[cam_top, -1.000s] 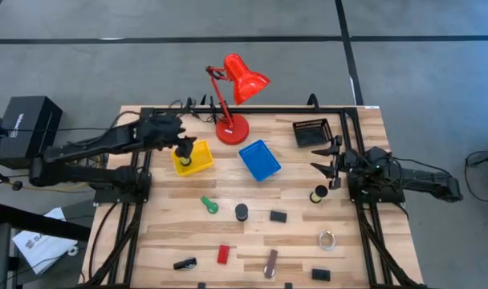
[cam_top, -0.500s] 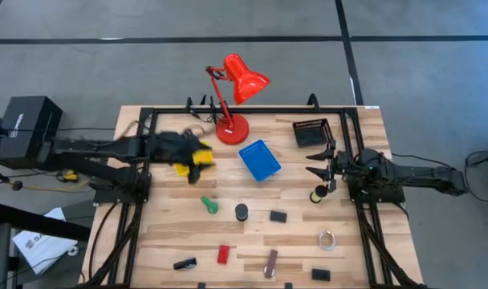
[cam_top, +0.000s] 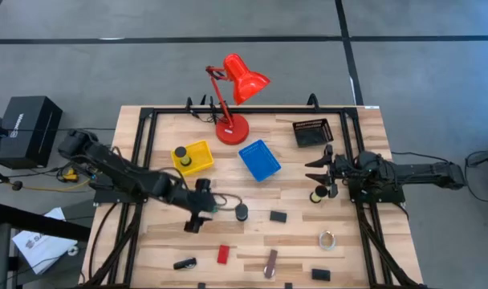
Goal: Pick & Place Office items
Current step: Put the green wristwatch into the blue bin
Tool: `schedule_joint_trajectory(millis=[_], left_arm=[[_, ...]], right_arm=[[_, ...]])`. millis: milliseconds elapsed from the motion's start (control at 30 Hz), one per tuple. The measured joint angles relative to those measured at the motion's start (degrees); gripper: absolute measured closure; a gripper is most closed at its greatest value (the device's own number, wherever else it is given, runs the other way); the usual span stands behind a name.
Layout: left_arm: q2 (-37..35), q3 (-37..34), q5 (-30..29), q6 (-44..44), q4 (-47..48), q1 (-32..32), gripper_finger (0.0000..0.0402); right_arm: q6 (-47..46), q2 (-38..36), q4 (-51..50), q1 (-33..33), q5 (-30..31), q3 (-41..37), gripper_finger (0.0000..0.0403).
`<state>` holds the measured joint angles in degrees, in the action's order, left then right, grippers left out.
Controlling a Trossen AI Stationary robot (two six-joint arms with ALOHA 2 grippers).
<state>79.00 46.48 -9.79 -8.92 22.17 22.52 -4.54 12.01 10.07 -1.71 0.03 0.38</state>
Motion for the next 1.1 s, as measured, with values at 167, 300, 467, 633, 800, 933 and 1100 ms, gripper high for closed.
schedule_joint_trajectory(millis=[167, 300, 467, 633, 800, 933, 1100], left_arm=[[4.3, 0.0, -8.4, 1.0, 6.4, 1.8, 0.0124], [7.6, 0.0, -10.9, 1.2, 7.7, 1.9, 0.0124], [11.5, 0.0, -12.2, 6.1, 7.8, 1.6, 0.0124], [12.8, 0.0, -13.6, 8.8, 7.5, -0.1, 0.0131], [12.3, 0.0, -13.7, 8.8, 7.2, -1.4, 0.0181], [12.3, 0.0, -13.6, 8.7, 7.2, -1.7, 0.0245], [12.3, 0.0, -13.5, 8.7, 7.2, -2.6, 0.0333]], right_arm=[[0.0, 0.0, -0.9, 2.0, 0.0, 0.0, 0.0239], [0.0, 0.0, -2.2, 3.5, 0.0, 0.0, 0.0238], [-0.1, 0.0, -6.9, 4.9, 0.0, 0.0, 0.0239], [-0.2, 0.0, -9.4, 5.1, 0.0, 0.0, 0.0239], [-0.2, 0.0, -9.4, 5.1, 0.0, 0.0, 0.0239], [-0.2, 0.0, -9.4, 5.1, 0.0, 0.0, 0.024], [-0.2, 0.0, -9.4, 5.1, 0.0, 0.0, 0.024]])
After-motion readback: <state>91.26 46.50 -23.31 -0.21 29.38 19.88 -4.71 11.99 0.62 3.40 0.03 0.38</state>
